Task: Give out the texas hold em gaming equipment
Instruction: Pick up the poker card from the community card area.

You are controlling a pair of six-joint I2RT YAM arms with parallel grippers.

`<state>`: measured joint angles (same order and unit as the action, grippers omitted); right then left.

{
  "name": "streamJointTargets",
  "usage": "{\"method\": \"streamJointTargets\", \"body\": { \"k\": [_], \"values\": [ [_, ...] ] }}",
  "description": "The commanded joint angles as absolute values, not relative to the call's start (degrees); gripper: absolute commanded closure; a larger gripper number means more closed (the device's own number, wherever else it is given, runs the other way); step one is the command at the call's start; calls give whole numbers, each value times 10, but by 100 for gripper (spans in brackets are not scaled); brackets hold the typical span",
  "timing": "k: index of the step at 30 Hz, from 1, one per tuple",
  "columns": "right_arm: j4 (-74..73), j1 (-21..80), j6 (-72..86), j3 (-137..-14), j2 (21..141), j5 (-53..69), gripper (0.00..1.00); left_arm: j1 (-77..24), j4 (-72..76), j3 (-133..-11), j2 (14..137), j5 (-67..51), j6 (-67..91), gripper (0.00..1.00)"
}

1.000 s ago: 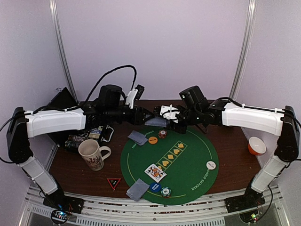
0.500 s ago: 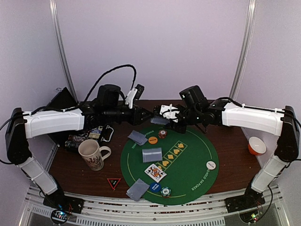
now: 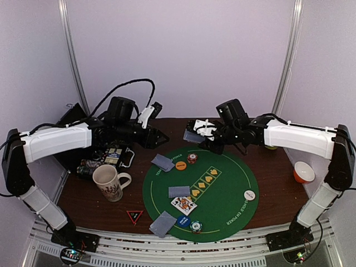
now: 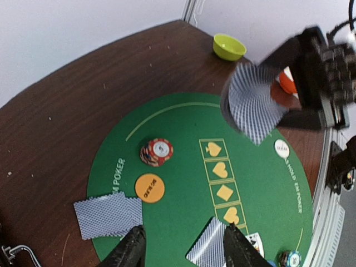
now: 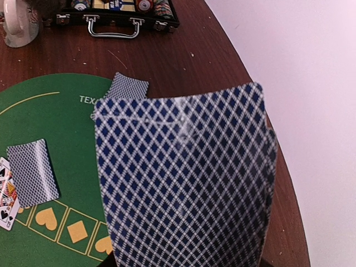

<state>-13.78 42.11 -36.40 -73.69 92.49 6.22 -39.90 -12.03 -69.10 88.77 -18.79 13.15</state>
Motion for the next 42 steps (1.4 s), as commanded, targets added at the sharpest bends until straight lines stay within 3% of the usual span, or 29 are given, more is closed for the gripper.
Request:
{"method": "streamJointTargets", "body": {
  "k": [1,6,15,21,32,35,37,38,42],
  "values": [
    [-145,404,-352,-732,895,39,54,-402,-217,-671,912,-214,76,51],
    [-147,389,-352,-712,873,32,54,-409,-217,-673,973,-245,36,52],
    [-148,381,-352,-693,855,37,54,-473,-241,-726,1091,-154,-65,43],
    [-148,381,-352,-692,854,41,54,-516,-257,-740,1141,-132,-110,42],
    [-147,381,-359,-691,851,42,54,-533,-280,-752,1169,-110,-119,63],
    [-144,380,-361,-691,851,41,54,-539,-289,-754,1168,-114,-127,79],
    [-143,380,-360,-691,852,41,54,-539,-291,-763,1163,-97,-124,97],
    [-143,380,-361,-692,852,41,54,-539,-290,-768,1157,-85,-121,100],
    [-143,380,-361,-691,850,39,53,-539,-264,-782,1127,-26,-117,100]
  ]
}}
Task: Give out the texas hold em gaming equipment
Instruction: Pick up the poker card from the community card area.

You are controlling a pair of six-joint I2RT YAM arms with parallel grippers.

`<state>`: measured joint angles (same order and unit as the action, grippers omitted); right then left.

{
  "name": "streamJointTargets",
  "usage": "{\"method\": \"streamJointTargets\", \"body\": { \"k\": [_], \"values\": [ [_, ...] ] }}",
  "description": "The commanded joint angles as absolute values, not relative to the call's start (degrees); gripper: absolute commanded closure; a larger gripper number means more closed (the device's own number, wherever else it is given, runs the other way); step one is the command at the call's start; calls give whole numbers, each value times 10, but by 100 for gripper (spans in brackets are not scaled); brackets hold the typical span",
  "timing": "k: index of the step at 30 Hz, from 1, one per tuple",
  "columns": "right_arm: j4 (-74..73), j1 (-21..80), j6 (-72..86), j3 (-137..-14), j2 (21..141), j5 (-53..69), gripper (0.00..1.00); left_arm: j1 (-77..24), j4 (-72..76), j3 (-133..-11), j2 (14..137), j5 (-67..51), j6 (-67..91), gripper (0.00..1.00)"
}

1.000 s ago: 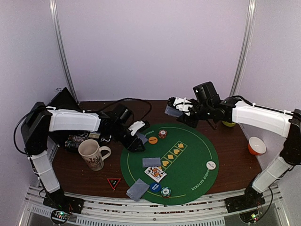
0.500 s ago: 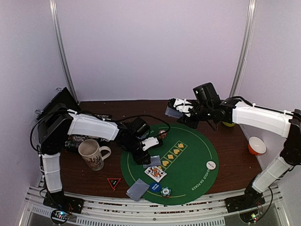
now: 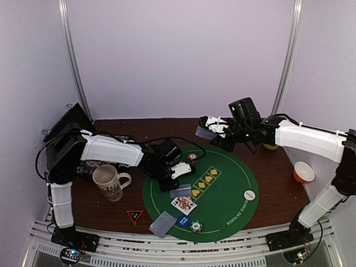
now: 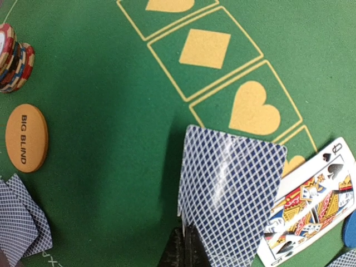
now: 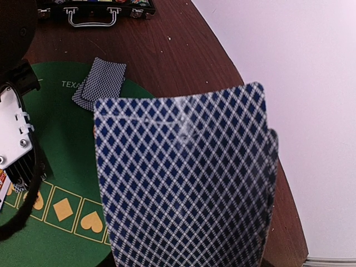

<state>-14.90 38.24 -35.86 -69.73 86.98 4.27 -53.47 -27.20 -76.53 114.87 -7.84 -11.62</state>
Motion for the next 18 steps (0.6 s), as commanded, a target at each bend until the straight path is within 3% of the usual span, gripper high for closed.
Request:
{"method": "streamJointTargets", "body": {
  "k": [1,8,14,18],
  "values": [
    [-142,379,-361,-691,849,37,53,-539,-254,-780,1118,-17,-122,100],
    [-156,356,-345,-694,843,16,54,-539,-123,-711,1032,75,-207,100],
    [-149,322,-324,-681,829,12,54,-558,150,-574,966,98,-377,100],
    [-140,302,-317,-668,816,20,54,-602,316,-505,1000,104,-520,100]
  ]
}}
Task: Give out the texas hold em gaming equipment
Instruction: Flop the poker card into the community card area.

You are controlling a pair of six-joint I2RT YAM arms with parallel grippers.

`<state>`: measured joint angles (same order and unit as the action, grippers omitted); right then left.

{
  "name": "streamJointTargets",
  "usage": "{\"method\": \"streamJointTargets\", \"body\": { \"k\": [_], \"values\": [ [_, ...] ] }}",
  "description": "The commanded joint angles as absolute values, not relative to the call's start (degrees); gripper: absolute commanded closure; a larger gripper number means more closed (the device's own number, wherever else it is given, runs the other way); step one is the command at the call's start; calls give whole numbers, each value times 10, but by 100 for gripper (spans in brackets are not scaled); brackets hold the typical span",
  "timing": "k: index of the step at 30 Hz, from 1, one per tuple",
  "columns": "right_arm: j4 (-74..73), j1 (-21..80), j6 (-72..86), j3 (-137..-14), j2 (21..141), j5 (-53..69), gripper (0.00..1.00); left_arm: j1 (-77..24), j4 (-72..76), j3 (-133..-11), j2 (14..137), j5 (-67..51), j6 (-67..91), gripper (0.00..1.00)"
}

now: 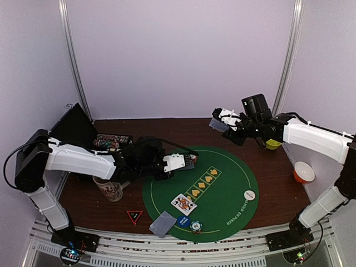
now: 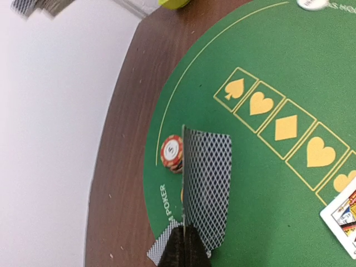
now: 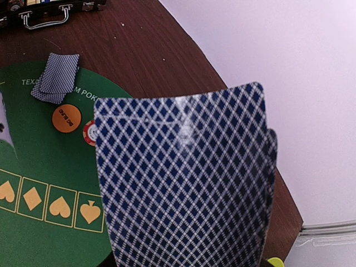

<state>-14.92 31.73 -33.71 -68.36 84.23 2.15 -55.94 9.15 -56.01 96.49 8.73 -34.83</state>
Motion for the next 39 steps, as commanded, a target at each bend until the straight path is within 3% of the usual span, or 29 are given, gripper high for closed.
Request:
{"method": "streamJointTargets", "body": {
  "k": [1,6,10,20,28,39],
  "values": [
    [-139,300,-316,-666,814,23,54,-612,350,-498,1019,106,-541,100],
    [-143,296,-314,-663,810,28,54,-663,504,-492,1122,134,-618,100],
    [-148,295,-314,-664,807,34,54,-679,518,-466,1137,113,-646,100],
    [-142,294,-311,-656,805,45,54,-676,303,-452,1075,27,-611,100],
    [-144,294,-311,-649,797,48,54,-660,176,-533,1106,2,-583,100],
    [-143,295,-312,-642,792,53,54,-640,167,-533,1114,71,-637,100]
  ]
}}
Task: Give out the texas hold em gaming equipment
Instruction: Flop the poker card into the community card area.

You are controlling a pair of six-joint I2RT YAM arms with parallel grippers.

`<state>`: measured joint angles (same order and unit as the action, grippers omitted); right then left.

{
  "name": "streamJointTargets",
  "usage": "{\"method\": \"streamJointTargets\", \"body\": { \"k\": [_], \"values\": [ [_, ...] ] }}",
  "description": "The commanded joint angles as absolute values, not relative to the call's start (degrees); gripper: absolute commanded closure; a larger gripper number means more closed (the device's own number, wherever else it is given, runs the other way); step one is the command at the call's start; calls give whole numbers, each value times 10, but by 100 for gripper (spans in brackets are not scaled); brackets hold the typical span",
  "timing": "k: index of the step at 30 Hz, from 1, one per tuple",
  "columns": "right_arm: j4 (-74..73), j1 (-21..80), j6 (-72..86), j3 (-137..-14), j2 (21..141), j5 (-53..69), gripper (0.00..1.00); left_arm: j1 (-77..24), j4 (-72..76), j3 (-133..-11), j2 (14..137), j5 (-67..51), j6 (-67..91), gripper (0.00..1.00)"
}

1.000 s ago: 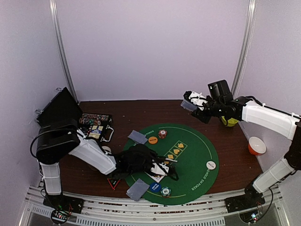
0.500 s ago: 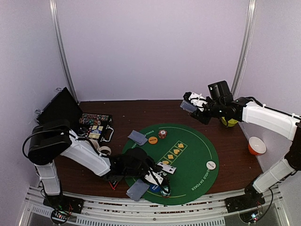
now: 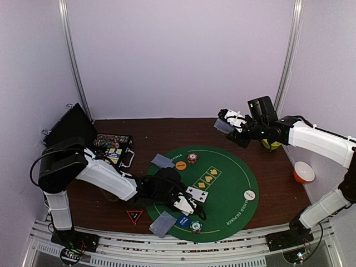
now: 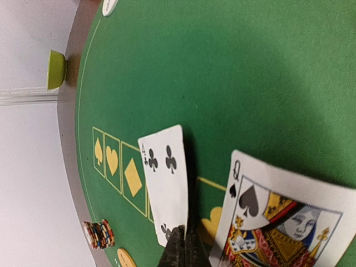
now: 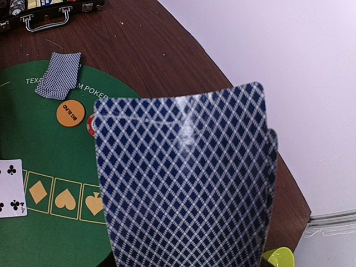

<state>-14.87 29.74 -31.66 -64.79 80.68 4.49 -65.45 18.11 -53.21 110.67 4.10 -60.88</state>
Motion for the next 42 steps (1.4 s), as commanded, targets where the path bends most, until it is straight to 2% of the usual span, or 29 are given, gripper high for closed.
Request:
{"method": "streamJointTargets", "body": {
  "k": [1,11,32,34,38,42],
  "values": [
    [-143,294,-313,-643,792,53,54,-639,162,-535,1114,75,-640,100],
    [-148,294,-314,-642,785,54,54,-639,157,-530,1087,0,-659,100],
    [-149,295,-316,-636,781,57,54,-639,167,-528,1091,9,-714,100],
    [-148,294,-317,-635,779,57,54,-639,165,-524,1085,7,-714,97],
    [-146,294,-317,-636,781,58,54,-639,173,-519,1079,16,-716,83],
    [-146,295,-316,-637,781,54,54,-639,171,-517,1065,25,-716,81]
  ]
}}
